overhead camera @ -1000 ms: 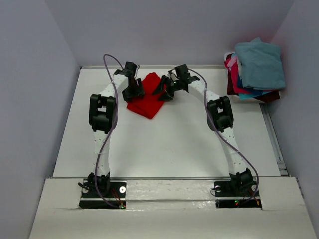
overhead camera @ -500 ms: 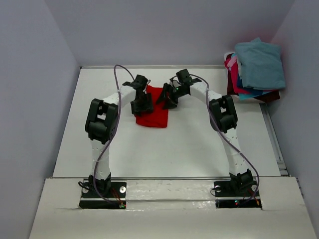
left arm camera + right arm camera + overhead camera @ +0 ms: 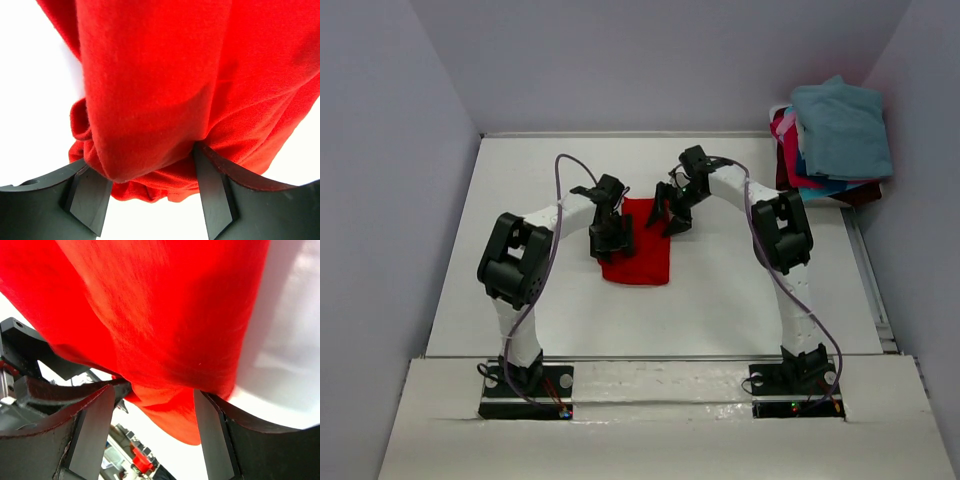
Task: Fold and stack the t-shirts
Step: Fold the tshirt
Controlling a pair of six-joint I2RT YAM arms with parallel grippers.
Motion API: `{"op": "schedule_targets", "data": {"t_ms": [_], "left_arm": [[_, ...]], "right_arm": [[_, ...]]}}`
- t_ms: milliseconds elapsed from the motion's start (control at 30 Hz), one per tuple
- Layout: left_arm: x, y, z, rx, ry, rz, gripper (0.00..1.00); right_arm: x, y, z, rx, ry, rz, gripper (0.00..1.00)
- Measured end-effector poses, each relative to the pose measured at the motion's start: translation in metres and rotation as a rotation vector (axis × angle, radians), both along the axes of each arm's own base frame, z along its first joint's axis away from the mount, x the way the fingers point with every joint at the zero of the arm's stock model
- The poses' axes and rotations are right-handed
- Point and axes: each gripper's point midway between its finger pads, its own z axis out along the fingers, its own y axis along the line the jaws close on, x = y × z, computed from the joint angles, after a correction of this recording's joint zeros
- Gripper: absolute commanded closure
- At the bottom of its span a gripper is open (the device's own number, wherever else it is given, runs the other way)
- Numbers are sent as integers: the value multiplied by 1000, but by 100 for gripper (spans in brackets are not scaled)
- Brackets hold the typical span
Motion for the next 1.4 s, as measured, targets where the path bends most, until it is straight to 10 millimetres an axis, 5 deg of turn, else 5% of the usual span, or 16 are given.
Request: {"op": "schedule_targets", "data": {"t_ms": [333,533,767,867,1000,1133,1400], "left_arm": [[-32,-3,5,-83,58,28,9],[-39,4,16,-63,66,44,6],[-16,6,71,-47,-50,63,3],[4,-1,108,-80,-148,69,3],[18,-12,133,-139,-214,53,4],[20,-27,119,-189,-166,18,4],[29,-40,39,-181,11,6,5]], "right_arm": [[-1,-10,-3,-69,-21,-7,29],[2,-11,2,-82,-36,-5,29],[7,-12,7,-95,-57,-9,31],[7,-13,10,-102,-60,-12,38],[5,-15,26,-97,-80,-15,51],[4,-14,44,-80,-112,-12,66],[-11,-6,43,-56,-80,22,90]]}}
